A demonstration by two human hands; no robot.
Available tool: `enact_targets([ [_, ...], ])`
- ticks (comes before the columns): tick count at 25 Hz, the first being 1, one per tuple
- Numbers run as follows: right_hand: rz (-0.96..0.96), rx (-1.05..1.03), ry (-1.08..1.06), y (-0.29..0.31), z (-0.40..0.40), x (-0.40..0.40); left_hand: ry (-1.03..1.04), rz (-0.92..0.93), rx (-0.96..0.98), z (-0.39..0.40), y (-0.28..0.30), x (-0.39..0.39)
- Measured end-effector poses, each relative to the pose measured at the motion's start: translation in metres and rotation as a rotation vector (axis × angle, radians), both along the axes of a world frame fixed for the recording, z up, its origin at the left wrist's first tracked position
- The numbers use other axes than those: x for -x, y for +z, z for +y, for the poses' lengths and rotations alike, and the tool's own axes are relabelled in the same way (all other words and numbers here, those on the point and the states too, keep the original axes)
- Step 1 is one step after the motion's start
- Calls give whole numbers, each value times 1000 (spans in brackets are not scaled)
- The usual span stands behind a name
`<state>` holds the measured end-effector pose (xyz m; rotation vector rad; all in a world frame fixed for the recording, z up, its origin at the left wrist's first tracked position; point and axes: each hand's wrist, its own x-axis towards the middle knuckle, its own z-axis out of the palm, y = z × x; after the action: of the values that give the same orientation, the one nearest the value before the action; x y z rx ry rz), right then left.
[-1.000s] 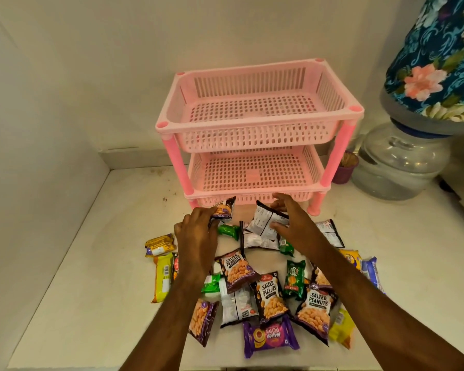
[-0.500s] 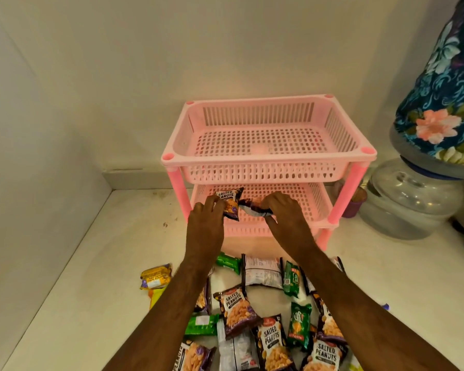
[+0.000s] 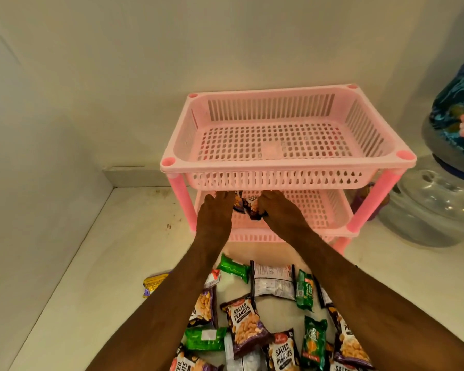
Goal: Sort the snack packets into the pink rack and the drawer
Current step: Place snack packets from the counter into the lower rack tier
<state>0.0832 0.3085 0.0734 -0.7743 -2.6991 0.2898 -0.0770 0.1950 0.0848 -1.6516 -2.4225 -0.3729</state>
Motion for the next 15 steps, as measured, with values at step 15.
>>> enact_targets([
  [15,-484,596,34,-7,35,40,-27,-242,691,45,-8,42],
])
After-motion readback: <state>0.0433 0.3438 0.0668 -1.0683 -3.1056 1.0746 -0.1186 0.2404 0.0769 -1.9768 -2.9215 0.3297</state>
